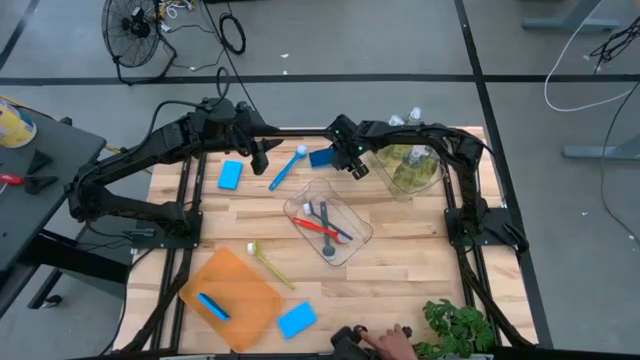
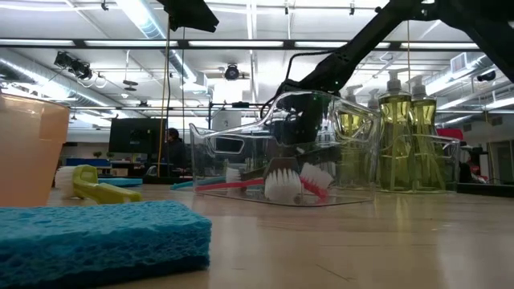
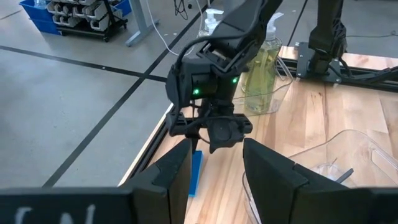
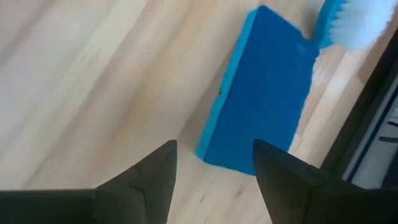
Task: Pick & Place Kitchen Sink Supplies
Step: Put the blue sponge into the transparent orange bin
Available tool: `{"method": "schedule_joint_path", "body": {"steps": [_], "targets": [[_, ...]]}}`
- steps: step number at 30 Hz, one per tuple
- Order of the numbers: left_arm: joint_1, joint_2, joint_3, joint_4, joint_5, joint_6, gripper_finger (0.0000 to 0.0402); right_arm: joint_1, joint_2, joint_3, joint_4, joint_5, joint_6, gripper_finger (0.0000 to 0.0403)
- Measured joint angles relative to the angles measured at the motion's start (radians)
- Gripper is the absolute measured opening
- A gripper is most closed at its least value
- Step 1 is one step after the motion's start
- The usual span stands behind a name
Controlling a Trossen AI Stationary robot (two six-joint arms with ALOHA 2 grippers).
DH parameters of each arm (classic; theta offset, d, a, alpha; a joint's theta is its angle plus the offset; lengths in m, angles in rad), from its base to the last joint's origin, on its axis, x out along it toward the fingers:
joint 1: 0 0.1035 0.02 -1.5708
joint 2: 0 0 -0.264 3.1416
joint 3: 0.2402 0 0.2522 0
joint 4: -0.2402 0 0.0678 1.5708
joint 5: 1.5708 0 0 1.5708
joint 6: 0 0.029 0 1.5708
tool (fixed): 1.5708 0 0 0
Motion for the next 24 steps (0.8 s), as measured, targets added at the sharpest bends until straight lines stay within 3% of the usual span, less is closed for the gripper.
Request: {"method": "schedule_joint_path", "body": {"steps": [11,24], "targets": [[0.0,0.0,0.0,-0.001,0.0,0.0,0.0151,-0.003,0.024,0.0,0.031,0.012,-0.019,0.0205],[0.0,0.0,0.0,-0.001,0.0,-0.001,0.0151,-0.002,0.053,0.001,0.058,0.06,-0.021,0.0099]]}}
